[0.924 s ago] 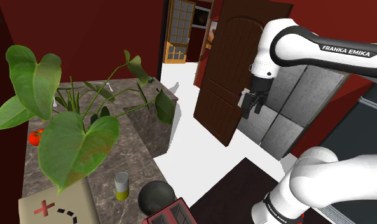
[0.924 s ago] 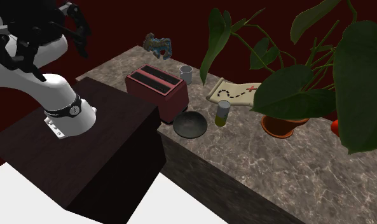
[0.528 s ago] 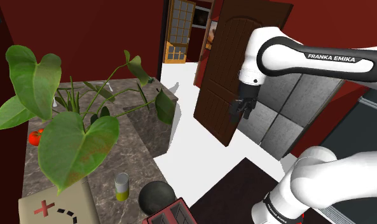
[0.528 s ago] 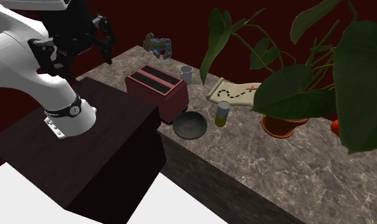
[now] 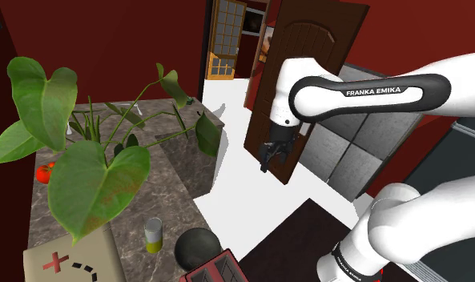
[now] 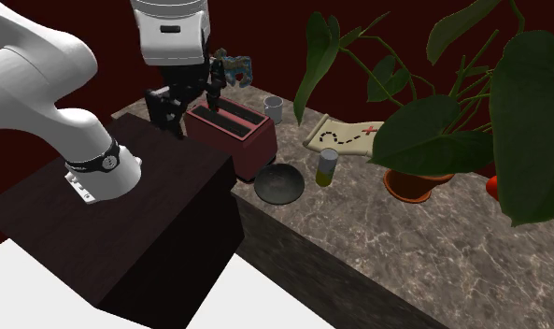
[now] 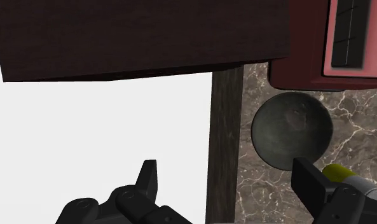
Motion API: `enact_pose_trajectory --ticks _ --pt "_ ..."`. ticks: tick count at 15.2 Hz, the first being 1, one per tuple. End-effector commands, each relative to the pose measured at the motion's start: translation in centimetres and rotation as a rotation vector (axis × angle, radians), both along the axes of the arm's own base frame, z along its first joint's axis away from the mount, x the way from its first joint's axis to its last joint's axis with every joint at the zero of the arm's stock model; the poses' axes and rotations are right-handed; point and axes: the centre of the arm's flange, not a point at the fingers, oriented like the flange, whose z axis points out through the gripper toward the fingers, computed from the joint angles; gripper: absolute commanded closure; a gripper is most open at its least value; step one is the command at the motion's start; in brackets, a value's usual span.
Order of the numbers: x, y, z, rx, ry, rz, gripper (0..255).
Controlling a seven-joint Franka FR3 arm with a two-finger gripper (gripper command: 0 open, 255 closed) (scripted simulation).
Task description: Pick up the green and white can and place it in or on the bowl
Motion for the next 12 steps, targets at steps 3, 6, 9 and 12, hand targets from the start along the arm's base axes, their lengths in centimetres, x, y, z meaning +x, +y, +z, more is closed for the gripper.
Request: enact_pose_trajectory --ticks 3,6,9,12 --pt "2.0 3.7 -3.2 -0.001 -0.015 -0.002 0" --pt "3.5 6.4 -5.5 -0.003 -0.024 -0.003 0" --pt "5.1 9.1 -7.8 -0.004 -0.034 -0.004 0" --pt "6.7 11.8 -10.2 -0.006 -0.043 -0.004 0"
